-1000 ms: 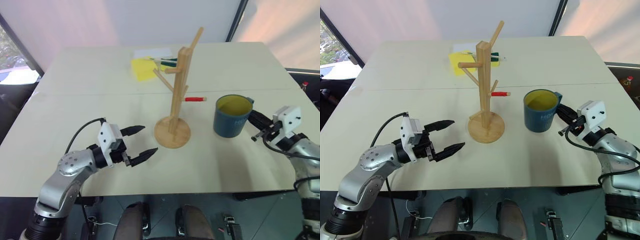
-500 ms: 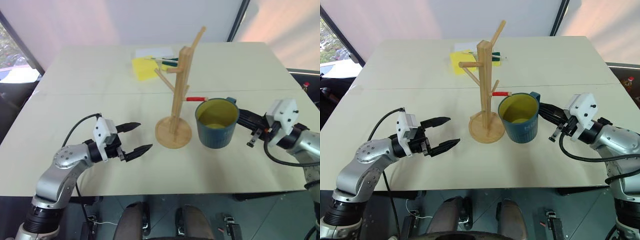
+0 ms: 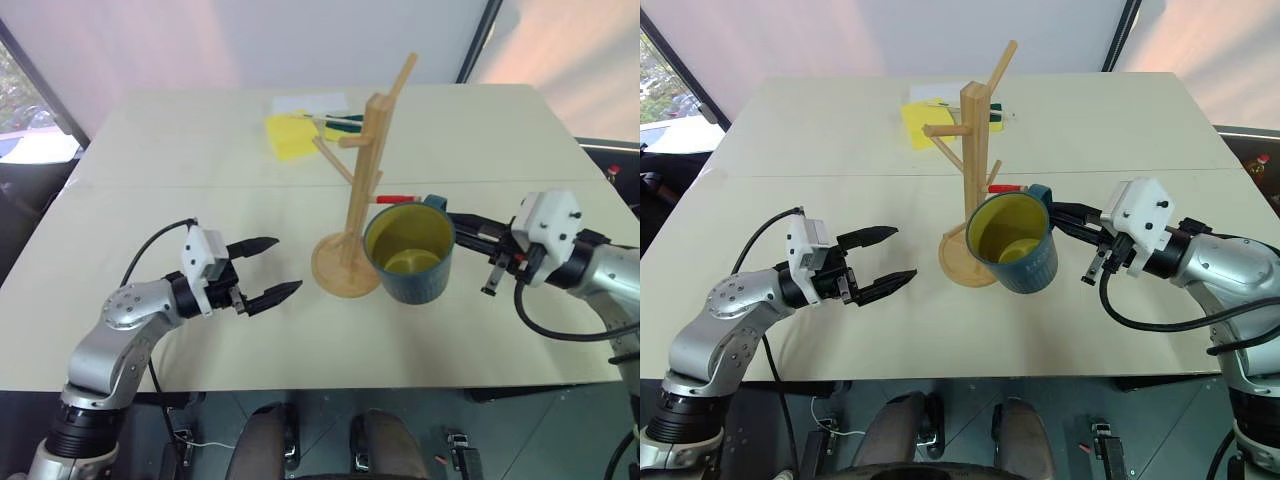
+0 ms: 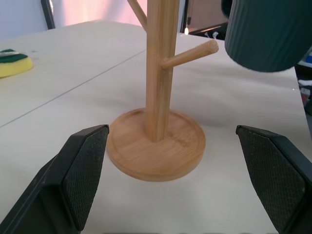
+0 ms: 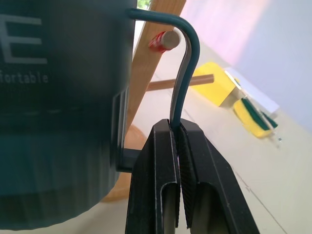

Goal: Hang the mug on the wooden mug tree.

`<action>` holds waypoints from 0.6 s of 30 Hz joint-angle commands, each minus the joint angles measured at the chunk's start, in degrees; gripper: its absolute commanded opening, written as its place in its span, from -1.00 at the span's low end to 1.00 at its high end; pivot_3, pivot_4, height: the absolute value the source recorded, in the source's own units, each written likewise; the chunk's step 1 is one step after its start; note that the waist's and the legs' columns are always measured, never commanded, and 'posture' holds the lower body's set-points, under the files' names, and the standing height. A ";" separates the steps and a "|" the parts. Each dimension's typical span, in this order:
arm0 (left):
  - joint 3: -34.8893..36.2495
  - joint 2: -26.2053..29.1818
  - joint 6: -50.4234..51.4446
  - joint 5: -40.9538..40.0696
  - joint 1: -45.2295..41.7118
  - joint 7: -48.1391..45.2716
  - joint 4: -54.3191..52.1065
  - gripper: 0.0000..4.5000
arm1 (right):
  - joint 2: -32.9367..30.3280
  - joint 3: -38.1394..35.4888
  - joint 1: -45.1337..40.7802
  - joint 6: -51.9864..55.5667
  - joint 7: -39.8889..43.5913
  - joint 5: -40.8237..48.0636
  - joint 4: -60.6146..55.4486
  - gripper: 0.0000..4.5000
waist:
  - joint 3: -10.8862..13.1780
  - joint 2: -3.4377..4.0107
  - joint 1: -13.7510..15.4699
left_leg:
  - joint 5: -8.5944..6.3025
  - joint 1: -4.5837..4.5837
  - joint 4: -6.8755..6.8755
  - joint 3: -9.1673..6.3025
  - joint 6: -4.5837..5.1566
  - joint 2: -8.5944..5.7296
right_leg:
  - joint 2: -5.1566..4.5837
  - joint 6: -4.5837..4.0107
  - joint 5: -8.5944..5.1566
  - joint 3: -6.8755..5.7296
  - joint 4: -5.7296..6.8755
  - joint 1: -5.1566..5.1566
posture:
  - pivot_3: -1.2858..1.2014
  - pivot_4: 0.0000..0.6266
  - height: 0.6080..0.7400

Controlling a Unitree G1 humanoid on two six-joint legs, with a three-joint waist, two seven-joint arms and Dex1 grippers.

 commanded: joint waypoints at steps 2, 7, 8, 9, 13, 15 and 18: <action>0.93 0.17 1.84 -3.67 -0.27 -0.18 -4.41 1.00 | 0.25 0.74 -2.77 -1.56 0.51 -0.73 0.35 -0.98 | 0.03 -0.05 -0.12 | 0.00 0.00 0.00 0.00 0.00 0.00 | 0.00 0.00 0.00 0.00 0.00 0.00 | 0.03 -0.52 0.85; 1.35 1.30 4.31 -6.17 0.89 -0.11 -7.99 1.00 | 0.83 2.13 -5.03 -2.67 1.56 -1.12 1.66 -0.98 | 0.08 -0.09 -0.08 | 0.06 0.00 0.00 0.00 -0.11 0.00 | 0.00 0.00 0.00 0.00 0.01 0.00 | 0.03 -0.52 0.85; 1.50 1.40 4.62 -6.50 0.92 0.10 -8.54 1.00 | 0.79 2.32 -5.31 -2.74 1.79 -1.23 1.81 -0.98 | 0.09 -0.11 -0.09 | 0.07 0.00 0.00 0.00 -0.12 0.00 | 0.01 0.00 0.00 0.00 0.00 0.00 | 0.03 -0.52 0.85; 1.61 1.51 4.94 -6.85 0.84 0.35 -8.96 1.00 | 0.77 2.60 -5.68 -2.74 2.00 -1.35 1.97 -0.98 | 0.10 -0.13 -0.10 | 0.08 0.00 0.00 0.00 -0.14 0.00 | 0.01 0.00 0.00 0.00 0.00 0.00 | 0.03 -0.52 0.85; 2.15 1.98 6.44 -9.10 0.02 0.81 -10.83 1.00 | 1.09 4.88 -7.78 -2.70 2.45 -2.96 3.47 -0.98 | 0.13 -0.18 -0.09 | 0.09 0.00 0.01 0.00 -0.15 0.00 | 0.01 0.00 0.00 0.00 0.01 0.00 | 0.03 -0.52 0.85; 2.73 2.15 7.30 -10.46 -0.58 1.37 -11.55 1.00 | 1.02 6.41 -8.91 -3.00 2.40 -4.88 4.88 -0.98 | 0.14 -0.19 -0.09 | 0.09 0.00 0.01 0.00 -0.15 0.00 | 0.01 0.00 0.00 0.00 0.01 0.00 | 0.03 -0.52 0.85; 3.25 2.46 8.05 -11.55 -1.05 1.96 -12.22 1.00 | 1.61 7.31 -10.17 -3.68 2.36 -5.99 6.48 -0.98 | 0.14 -0.19 -0.09 | 0.14 0.00 0.02 0.00 -0.24 0.00 | 0.01 0.00 0.00 0.00 0.01 0.01 | 0.03 -0.52 0.85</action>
